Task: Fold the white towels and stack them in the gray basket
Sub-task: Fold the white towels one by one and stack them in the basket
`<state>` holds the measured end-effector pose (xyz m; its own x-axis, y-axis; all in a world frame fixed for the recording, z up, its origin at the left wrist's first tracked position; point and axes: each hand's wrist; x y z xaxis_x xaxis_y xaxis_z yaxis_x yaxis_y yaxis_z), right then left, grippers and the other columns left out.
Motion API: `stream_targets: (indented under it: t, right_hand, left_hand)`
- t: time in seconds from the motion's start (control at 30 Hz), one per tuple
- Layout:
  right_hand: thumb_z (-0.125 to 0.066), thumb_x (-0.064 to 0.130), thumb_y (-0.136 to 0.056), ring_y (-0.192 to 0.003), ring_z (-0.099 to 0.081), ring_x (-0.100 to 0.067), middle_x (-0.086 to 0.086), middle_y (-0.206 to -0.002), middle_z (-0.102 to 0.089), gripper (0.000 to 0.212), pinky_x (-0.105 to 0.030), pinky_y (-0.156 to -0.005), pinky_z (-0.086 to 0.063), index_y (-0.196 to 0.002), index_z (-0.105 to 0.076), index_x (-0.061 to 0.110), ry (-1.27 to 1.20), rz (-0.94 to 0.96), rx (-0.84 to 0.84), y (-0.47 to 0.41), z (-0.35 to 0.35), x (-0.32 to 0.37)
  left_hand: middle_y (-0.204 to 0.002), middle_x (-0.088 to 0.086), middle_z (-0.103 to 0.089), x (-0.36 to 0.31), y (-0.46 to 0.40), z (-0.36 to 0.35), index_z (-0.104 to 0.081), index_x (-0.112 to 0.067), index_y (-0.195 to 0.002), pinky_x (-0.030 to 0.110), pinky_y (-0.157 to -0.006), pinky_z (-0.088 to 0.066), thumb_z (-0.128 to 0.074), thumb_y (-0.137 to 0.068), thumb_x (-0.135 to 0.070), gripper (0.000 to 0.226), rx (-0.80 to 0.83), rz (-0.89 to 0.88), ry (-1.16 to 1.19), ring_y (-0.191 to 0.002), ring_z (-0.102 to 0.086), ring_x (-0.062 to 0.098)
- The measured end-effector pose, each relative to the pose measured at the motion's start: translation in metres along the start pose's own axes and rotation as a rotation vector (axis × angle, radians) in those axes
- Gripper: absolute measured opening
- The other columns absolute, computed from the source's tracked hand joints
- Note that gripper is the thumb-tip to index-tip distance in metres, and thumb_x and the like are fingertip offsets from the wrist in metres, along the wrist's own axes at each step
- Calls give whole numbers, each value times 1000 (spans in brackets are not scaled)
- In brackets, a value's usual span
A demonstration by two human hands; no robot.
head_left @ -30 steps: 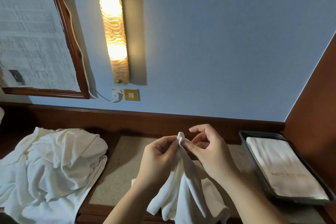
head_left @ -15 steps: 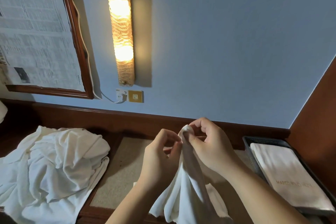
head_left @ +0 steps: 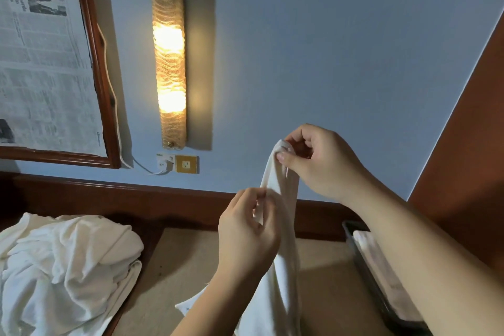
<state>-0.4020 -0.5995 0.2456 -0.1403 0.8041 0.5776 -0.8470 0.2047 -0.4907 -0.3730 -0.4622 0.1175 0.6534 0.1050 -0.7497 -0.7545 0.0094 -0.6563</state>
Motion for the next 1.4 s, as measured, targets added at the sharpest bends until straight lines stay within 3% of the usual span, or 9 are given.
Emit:
stream_targets:
  t: [0.17, 0.43, 0.6, 0.7, 0.83, 0.93, 1.03, 1.1, 1.4]
  right_hand:
    - [-74, 33, -93, -76, -63, 2, 15, -85, -69, 10, -10, -60, -39, -93, -64, 33, 64, -26, -56, 10, 0, 12]
    - [-74, 30, -94, -70, -62, 2, 13, -87, -72, 6, -19, -67, -44, -98, -70, 29, -23, -29, -94, 26, 27, 38]
    - [-74, 19, -93, -85, -71, -15, 9, -91, -75, 11, -32, -79, -55, -98, -71, 28, -138, 11, -61, 35, 29, 44]
    - [-70, 15, -95, -73, -62, -18, 11, -84, -67, 19, -26, -73, -51, -101, -71, 33, -125, 65, -32, 44, 35, 38]
    - [-62, 17, -103, -70, -53, -5, 17, -85, -60, 27, -12, -66, -38, -107, -76, 41, 133, 110, 64, 59, 37, 21]
    - [-60, 17, -104, -83, -57, -2, 12, -89, -57, 29, -11, -70, -38, -114, -76, 40, 254, 129, 117, 66, 36, 11]
    - [-64, 18, -101, -78, -57, -3, 16, -86, -61, 23, -13, -66, -37, -104, -73, 40, 222, 166, 74, 67, 44, 12]
    - [-67, 22, -98, -70, -59, -8, 14, -82, -66, 18, -20, -63, -44, -97, -70, 39, 137, 152, 30, 63, 55, 14]
    - [-67, 36, -100, -68, -70, -11, 7, -74, -75, 15, -31, -69, -51, -88, -72, 27, 55, 1, 235, 58, 53, 5]
  left_hand:
    - [-76, -13, -62, -21, 2, -1, -62, -26, -83, 29, -65, -53, -69, -92, -49, 26, 54, 12, -109, -75, -61, 11]
    - [-74, -7, -56, -23, -24, 20, -56, -13, -64, 26, -57, -42, -50, -85, -15, 22, 76, -104, -66, -69, -55, 15]
    - [-65, 0, -45, -15, -19, 23, -39, -3, -66, 37, -62, -36, -46, -87, -29, 33, 524, 171, 201, -62, -43, 16]
    - [-63, -3, -38, 2, -10, 28, -32, -10, -67, 38, -63, -28, -43, -86, -23, 25, 602, 213, 245, -62, -36, 16]
    - [-63, -10, -50, 16, -24, 47, -52, -14, -68, 35, -60, -36, -44, -85, -22, 20, 458, 115, 113, -61, -46, 10]
    - [-72, -14, -64, -4, -55, 70, -73, -48, -72, 23, -62, -42, -41, -88, -18, 46, 446, -66, 3, -71, -58, 3]
    - [-73, -3, -59, -31, -86, 86, -81, -36, -90, 24, -58, -41, -41, -90, -13, 46, 484, -345, -131, -70, -59, 14]
    - [-66, 0, -50, -44, -101, 90, -70, -30, -67, 32, -54, -38, -42, -91, -13, 41, 494, -437, -147, -61, -50, 17]
    - [-71, 5, -52, -48, -99, 97, -57, -6, -66, 39, -61, -39, -45, -92, -19, 31, 610, -396, -262, -68, -51, 23]
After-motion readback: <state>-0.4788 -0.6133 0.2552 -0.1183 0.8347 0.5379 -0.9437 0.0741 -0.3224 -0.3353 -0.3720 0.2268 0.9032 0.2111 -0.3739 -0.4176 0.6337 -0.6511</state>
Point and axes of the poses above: each hand's wrist, its own y-axis away from the middle knuckle, its own z-axis out of the back of the hand, x = y × z
